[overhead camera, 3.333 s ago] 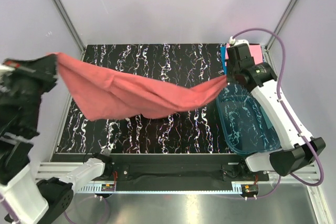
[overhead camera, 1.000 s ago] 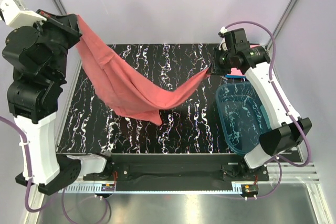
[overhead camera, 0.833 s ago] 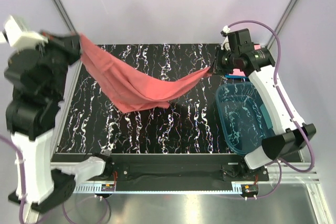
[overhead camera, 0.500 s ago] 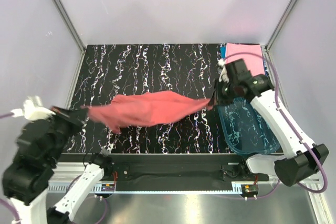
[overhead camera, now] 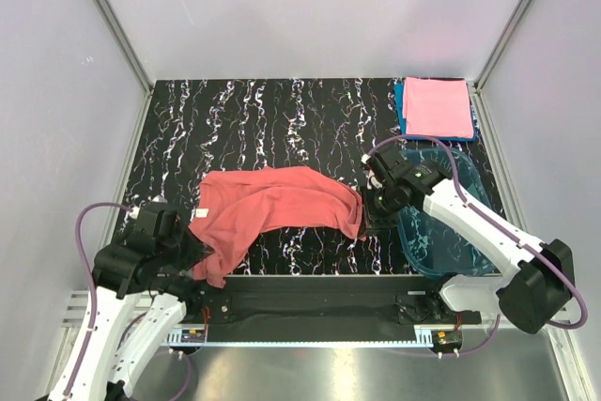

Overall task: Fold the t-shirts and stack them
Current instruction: Flatten the tshirt out

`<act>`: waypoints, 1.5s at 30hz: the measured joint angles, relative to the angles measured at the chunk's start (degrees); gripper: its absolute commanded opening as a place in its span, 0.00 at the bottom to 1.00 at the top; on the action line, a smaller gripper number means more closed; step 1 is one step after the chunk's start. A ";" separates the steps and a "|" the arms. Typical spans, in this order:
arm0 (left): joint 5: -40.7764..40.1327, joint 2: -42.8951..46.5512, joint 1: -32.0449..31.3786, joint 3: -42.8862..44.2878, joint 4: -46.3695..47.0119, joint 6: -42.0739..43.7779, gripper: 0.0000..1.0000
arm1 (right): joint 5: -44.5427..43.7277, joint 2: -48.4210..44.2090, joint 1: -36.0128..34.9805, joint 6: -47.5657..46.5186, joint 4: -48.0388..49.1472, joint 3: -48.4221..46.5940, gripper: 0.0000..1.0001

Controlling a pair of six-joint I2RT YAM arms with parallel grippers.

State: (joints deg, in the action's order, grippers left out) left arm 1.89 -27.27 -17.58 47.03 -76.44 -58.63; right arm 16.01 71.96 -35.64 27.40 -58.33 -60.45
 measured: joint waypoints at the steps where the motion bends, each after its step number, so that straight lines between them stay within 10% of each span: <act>1: 0.33 -0.52 0.00 0.00 0.48 0.17 0.00 | -0.04 -0.04 -0.02 0.33 0.28 0.42 0.00; 10: -0.52 -9.14 0.00 9.29 6.25 3.08 0.00 | -8.00 6.40 0.17 -0.57 0.04 -6.40 0.00; 23: -22.27 -16.13 0.00 31.80 7.89 12.41 0.00 | -12.00 46.12 13.44 -9.73 -0.52 -54.51 0.00; 30: -27.91 -16.06 0.02 35.74 15.02 18.80 0.00 | -11.85 73.37 17.62 -8.98 -1.49 -91.27 0.45; 39: -28.76 -17.03 0.02 36.83 18.49 21.57 0.00 | -15.15 59.47 15.96 -10.69 -0.39 -63.76 0.59; 45: -28.70 -19.67 0.02 39.19 19.15 22.10 0.00 | -11.63 39.36 -1.66 -14.99 9.73 -42.05 0.71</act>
State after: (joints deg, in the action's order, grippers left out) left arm -26.81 -46.94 -17.56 86.21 -57.30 -36.53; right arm 4.38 111.33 -37.30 12.40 -48.60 -102.50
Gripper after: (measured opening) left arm 0.012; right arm 0.652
